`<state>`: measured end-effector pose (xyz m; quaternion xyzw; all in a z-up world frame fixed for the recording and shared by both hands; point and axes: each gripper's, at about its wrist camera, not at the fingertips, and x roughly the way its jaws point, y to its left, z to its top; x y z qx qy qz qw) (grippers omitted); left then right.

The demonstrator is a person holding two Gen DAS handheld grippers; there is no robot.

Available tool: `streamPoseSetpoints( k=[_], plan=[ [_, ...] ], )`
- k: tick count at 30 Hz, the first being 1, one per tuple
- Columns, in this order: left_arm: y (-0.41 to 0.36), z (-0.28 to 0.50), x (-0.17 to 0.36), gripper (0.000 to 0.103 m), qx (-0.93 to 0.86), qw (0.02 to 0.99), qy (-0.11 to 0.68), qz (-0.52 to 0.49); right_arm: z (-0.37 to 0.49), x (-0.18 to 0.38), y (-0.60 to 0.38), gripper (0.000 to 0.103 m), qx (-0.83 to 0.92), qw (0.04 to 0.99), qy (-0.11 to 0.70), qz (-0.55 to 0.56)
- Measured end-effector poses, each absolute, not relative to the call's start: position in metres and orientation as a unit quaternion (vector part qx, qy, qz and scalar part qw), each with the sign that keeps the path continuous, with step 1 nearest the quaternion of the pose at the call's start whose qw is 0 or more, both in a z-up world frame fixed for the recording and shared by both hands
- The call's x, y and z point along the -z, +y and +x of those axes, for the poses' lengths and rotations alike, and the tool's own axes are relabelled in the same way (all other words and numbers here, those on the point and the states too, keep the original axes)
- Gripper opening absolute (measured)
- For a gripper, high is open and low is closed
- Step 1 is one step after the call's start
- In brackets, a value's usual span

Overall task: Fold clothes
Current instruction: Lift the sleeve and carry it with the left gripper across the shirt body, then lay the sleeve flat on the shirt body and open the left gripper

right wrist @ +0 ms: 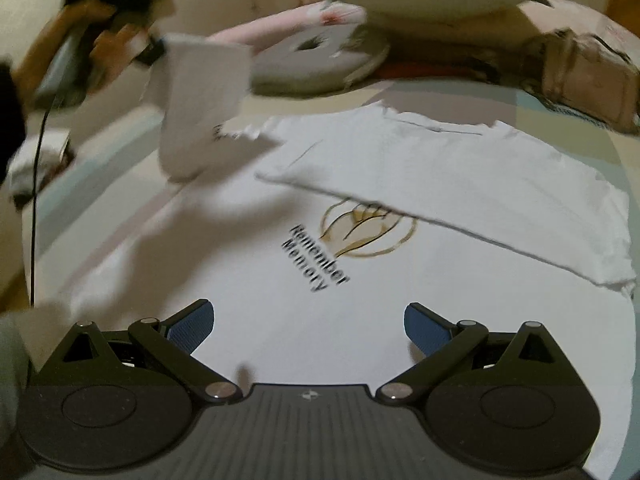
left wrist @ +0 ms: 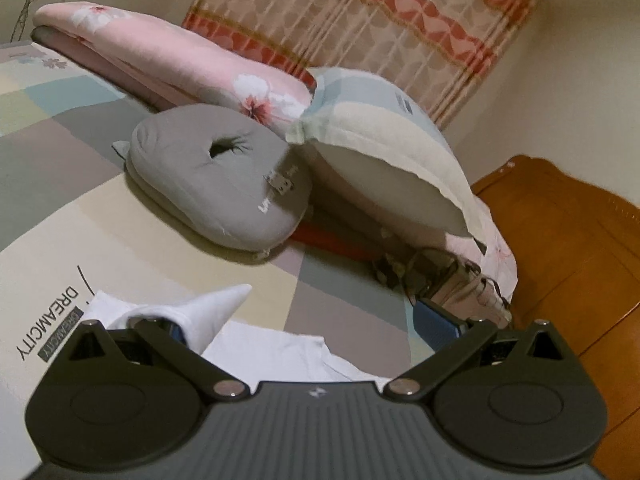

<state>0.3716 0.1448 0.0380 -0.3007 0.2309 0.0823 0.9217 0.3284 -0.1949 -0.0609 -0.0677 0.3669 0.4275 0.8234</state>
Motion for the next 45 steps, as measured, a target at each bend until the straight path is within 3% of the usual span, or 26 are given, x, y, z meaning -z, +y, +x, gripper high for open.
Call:
streamPoseSetpoints(
  k=[15, 45],
  plan=[
    [0.092, 0.401, -0.051, 0.102, -0.059, 0.921, 0.274, -0.270, 0.332, 0.051, -0.210, 0.103, -0.421, 0.832, 0.358, -0.039],
    [0.012, 0.456, -0.015, 0.102, -0.013, 0.917, 0.335, -0.218, 0.333, 0.048, -0.226, 0.103, -0.434, 0.828, 0.356, -0.023]
  ],
)
